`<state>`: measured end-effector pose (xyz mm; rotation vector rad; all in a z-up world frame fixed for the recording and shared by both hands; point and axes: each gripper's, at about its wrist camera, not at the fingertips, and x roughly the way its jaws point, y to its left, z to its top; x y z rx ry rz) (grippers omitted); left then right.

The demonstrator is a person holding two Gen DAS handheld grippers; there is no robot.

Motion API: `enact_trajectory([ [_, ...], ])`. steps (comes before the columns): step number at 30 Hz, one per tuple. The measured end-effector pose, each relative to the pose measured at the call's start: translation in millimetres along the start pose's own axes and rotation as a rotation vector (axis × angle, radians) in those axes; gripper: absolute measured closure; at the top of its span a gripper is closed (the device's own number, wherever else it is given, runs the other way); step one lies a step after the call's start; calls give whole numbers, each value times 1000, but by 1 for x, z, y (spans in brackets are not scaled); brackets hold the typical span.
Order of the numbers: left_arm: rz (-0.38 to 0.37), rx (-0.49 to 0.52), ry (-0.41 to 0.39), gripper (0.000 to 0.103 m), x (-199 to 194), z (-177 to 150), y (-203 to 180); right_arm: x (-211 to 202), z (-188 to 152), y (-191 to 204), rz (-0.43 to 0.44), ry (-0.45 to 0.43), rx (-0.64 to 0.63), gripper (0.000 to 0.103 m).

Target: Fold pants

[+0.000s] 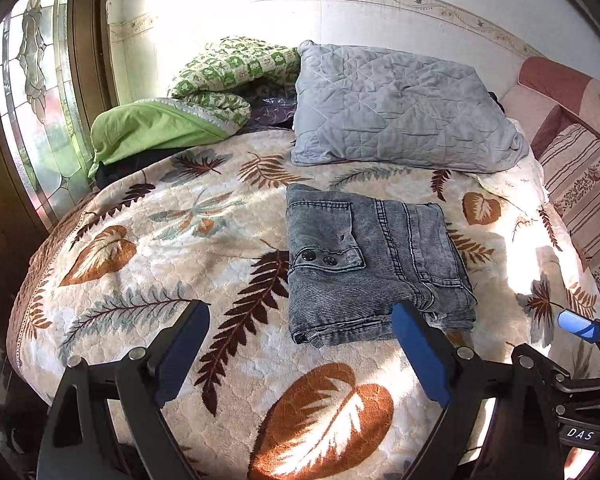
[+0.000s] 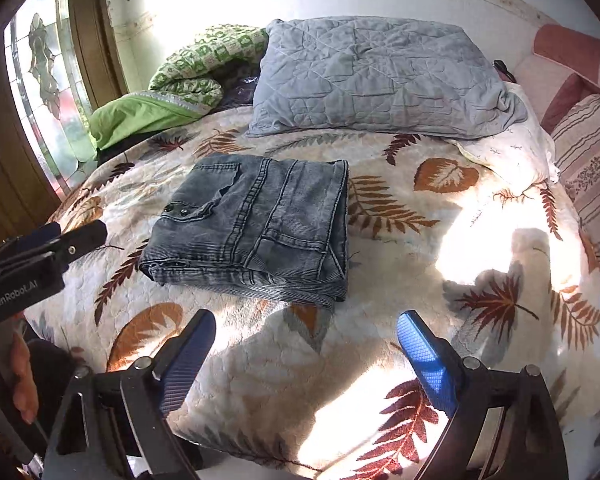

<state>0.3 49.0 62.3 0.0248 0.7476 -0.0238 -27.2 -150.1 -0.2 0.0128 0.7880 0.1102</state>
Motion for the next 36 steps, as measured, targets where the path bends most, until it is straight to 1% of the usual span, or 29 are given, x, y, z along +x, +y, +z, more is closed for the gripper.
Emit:
enact_trajectory([
  [5, -22, -26, -20, 3, -19, 3, -2, -21, 4, 8, -10, -75, -25, 6],
  [8, -12, -21, -22, 3, -21, 3, -7, -23, 5, 11, -13, -74, -42, 6],
  [13, 15, 18, 27, 3, -14, 1, -17, -23, 2, 9, -18, -64, -37, 6],
  [15, 15, 27, 34, 3, -13, 1, -20, -23, 0, 8, -14, -61, -32, 6],
  [18, 3, 23, 25, 3, -14, 3, -20, -21, 0, 6, -21, -58, -39, 6],
  [21, -22, 18, 36, 2, -11, 5, -19, -21, 0, 5, -19, -60, -37, 6],
  [26, -70, 13, 79, 0, 1, 5, -18, -18, 2, 6, -13, -56, -37, 6],
  [30, -74, 9, 83, 0, 6, 4, -19, -16, 1, 7, -9, -50, -34, 6],
  [36, -62, 21, 55, 0, 1, 9, -23, -15, 2, 8, -7, -53, -32, 6],
])
